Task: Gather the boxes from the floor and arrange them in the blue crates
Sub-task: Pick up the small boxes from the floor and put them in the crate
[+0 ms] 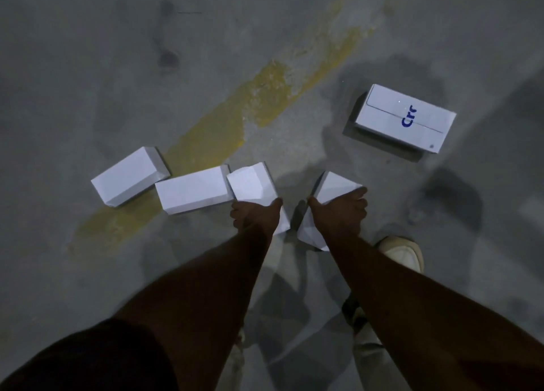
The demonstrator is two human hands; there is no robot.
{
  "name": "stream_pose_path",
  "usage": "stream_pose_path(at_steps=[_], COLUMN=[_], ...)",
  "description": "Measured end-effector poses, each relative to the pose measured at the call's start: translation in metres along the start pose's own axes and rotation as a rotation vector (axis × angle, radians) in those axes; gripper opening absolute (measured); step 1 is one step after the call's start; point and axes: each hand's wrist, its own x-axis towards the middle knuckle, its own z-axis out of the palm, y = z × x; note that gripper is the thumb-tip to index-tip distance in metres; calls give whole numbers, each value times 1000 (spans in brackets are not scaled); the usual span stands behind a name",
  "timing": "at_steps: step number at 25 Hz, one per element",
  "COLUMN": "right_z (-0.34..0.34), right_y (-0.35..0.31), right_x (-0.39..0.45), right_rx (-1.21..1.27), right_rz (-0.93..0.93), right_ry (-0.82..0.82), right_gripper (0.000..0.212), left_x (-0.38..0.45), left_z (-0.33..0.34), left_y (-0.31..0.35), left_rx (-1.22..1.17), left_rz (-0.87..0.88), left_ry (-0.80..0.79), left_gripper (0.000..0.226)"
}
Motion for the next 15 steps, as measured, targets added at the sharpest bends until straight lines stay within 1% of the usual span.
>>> stream_pose_path(at_steps=[2, 4, 6, 7, 8, 9, 11, 13, 15], right_z=[-3, -17, -42, -52, -63, -69, -75, -77, -78], right_y=[3, 7, 8, 7, 6, 6, 9, 19, 36], right_x=[2, -7, -30, -42, -50, -53, -49, -27, 1], right_rx=[-5, 45, 98, 121, 144, 161, 159, 120, 69], right_rz=[-18, -82, -182, -200, -198, -199, -172, -130, -101], right_ry=[-28, -114, -189, -219, -236, -233, -176, -84, -33], right_gripper=[121, 115, 105, 101, 98, 96, 98, 102, 106], left_x=[-9, -30, -58, -74, -88, -97, -103, -92, -73], left_z=[-4, -20, -36, -41, -43, -42, -37, -23, -3], left_y=[-3, -3, 4, 8, 12, 14, 17, 15, 13], left_rx=[21, 100, 179, 169, 149, 144, 176, 226, 201], left_rz=[97, 219, 302, 283, 265, 243, 250, 328, 363], left_ry=[10, -17, -167, -259, -328, -317, -183, -70, -75], left_gripper=[99, 72, 45, 38, 38, 45, 64, 67, 72])
